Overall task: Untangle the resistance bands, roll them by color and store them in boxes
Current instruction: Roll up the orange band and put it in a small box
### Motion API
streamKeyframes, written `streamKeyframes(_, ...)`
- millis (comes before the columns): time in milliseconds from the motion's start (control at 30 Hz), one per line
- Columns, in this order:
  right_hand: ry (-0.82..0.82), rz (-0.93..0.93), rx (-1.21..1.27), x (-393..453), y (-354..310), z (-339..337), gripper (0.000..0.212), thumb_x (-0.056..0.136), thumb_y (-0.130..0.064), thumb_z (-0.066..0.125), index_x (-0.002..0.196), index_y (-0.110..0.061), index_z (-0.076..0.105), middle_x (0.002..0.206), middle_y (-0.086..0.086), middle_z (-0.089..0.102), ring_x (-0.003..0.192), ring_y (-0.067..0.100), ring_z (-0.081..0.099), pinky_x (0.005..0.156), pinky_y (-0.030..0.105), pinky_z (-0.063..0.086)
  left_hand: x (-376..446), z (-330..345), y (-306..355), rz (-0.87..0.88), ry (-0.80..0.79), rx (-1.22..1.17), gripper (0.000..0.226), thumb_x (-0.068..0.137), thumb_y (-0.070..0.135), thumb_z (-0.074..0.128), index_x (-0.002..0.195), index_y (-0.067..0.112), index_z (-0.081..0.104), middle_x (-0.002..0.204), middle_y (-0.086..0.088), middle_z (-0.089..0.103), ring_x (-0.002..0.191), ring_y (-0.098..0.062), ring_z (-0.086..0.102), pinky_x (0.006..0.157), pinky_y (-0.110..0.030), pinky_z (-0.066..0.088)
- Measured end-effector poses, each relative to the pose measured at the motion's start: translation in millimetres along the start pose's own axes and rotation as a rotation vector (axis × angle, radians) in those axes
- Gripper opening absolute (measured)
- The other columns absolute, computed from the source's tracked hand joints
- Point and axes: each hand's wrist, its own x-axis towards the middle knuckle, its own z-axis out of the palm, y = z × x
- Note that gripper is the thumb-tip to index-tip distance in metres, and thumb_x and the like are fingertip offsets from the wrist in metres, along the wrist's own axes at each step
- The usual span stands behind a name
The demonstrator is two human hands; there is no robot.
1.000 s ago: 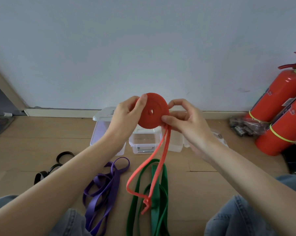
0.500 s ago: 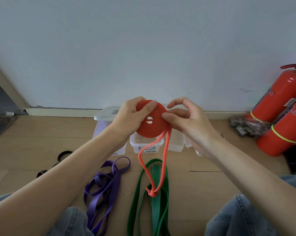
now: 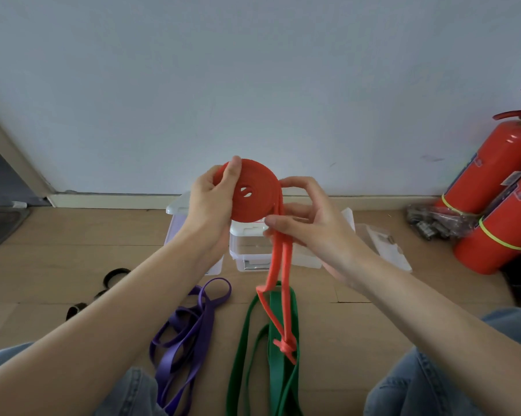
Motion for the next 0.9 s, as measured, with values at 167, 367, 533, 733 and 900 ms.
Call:
streamKeyframes(167, 0.099, -0.023, -0.002, 0.9, 2.0, -1.2, 0.037, 0.082, -0.006, 0.067, 0.114, -0.018, 0.053, 0.083, 0.01, 0.071, 0.06, 0.018, 0.067, 0.061, 0.027, 0.055, -11.2, 5.2, -16.4, -0.041, -0.024, -0.034, 0.023, 0.095, 0.032, 0.047, 0.09, 0.014, 0.061, 0.09, -0.006, 0.064, 0.085, -0.018, 0.06, 0.085, -0.037, 0.05)
streamKeyframes(367, 0.023, -0.138, -0.359, 4.3, -8.3, -14.7, 0.049, 0.088, -0.001, 0.059, 0.11, -0.044, 0.057, 0.094, -0.008, 0.068, 0.077, 0.009, 0.058, 0.07, 0.02, 0.05, -4.1, -10.8, -6.2, -0.053, -0.384, 0.257, 0.033, 0.083, 0.044, 0.057, 0.092, 0.014, 0.068, 0.086, -0.007, 0.066, 0.077, -0.018, 0.061, 0.073, -0.032, 0.05)
streamKeyframes(533, -0.02, -0.146, -0.416, 1.5, -8.1, -13.1, 0.049, 0.089, -0.005, 0.06, 0.108, -0.05, 0.054, 0.093, -0.007, 0.067, 0.071, 0.005, 0.057, 0.068, 0.024, 0.052, -2.1, -9.5, -5.0, 0.034, -0.381, 0.405, 0.02, 0.084, 0.039, 0.059, 0.088, 0.022, 0.068, 0.082, 0.003, 0.068, 0.074, -0.009, 0.063, 0.069, -0.023, 0.051)
streamKeyframes(733, 0.034, -0.105, -0.174, 3.1, -11.2, -16.9, 0.032, 0.083, -0.006, 0.066, 0.112, -0.017, 0.056, 0.085, 0.008, 0.072, 0.073, 0.016, 0.07, 0.071, 0.024, 0.056, 6.4, -10.2, 0.6, 0.079, -0.203, 0.193, 0.018, 0.09, 0.028, 0.056, 0.076, 0.02, 0.064, 0.063, 0.008, 0.062, 0.057, -0.005, 0.055, 0.057, -0.021, 0.047)
streamKeyframes(900, 0.002, -0.07, -0.09, 2.7, -7.1, -6.9, 0.014, 0.084, -0.008, 0.065, 0.096, -0.013, 0.057, 0.078, 0.006, 0.07, 0.07, 0.021, 0.067, 0.065, 0.028, 0.056, 16.6, -15.7, 10.4, 0.042, -0.013, -0.003, 0.021, 0.093, 0.031, 0.052, 0.078, 0.018, 0.06, 0.069, 0.003, 0.059, 0.054, -0.004, 0.055, 0.051, -0.017, 0.048)
